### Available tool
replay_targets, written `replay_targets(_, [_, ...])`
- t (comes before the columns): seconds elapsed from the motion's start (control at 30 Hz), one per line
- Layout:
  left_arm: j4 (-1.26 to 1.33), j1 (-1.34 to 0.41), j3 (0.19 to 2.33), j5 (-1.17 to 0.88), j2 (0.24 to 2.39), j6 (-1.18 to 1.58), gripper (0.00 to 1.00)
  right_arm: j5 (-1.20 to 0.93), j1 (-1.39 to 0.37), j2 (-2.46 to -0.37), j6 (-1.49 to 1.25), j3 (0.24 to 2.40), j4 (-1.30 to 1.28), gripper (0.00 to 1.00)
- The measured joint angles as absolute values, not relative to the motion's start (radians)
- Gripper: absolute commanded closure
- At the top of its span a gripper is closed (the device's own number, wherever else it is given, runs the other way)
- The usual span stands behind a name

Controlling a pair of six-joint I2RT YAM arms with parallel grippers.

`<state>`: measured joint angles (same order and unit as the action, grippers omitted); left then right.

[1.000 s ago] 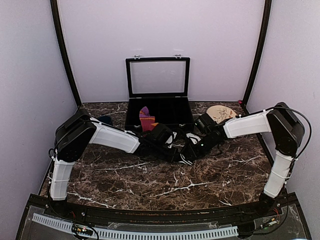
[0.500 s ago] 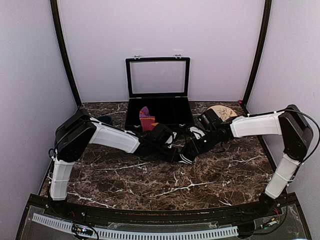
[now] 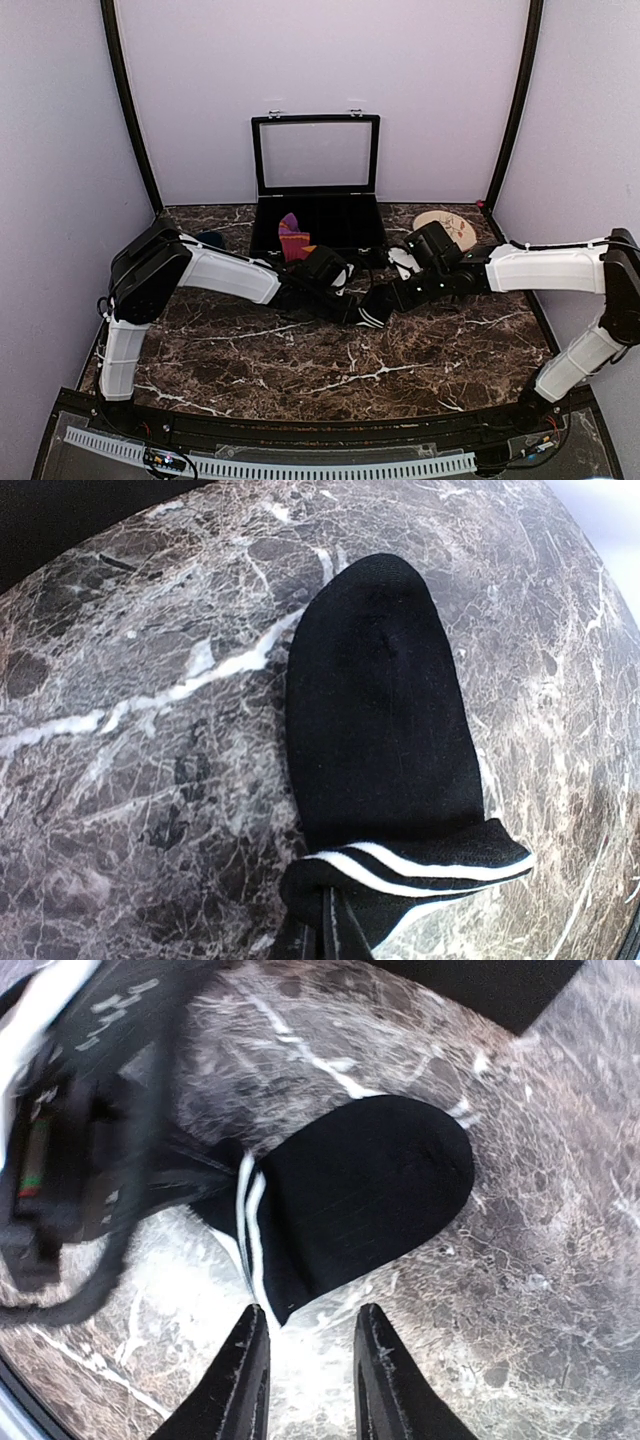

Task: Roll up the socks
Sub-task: Roll the sock at the center of the board.

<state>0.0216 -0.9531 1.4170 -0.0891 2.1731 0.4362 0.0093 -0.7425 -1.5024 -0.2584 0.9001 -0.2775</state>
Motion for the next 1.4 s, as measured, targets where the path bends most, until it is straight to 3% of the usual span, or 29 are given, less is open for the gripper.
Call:
replay_targets(0.7, [-0.149, -0.925, 1.478, -0.231, 2.174, 0.396, 0.99, 0.403, -1.099, -1.552, 0.012, 0.831, -0.175, 0.62])
replay_targets(1.4, [-0.261, -0.869, 1.558, -0.393, 2.214, 0.321, 0.99, 0.511, -1.145, -1.771, 0.155, 0.913, -0.179, 0.58])
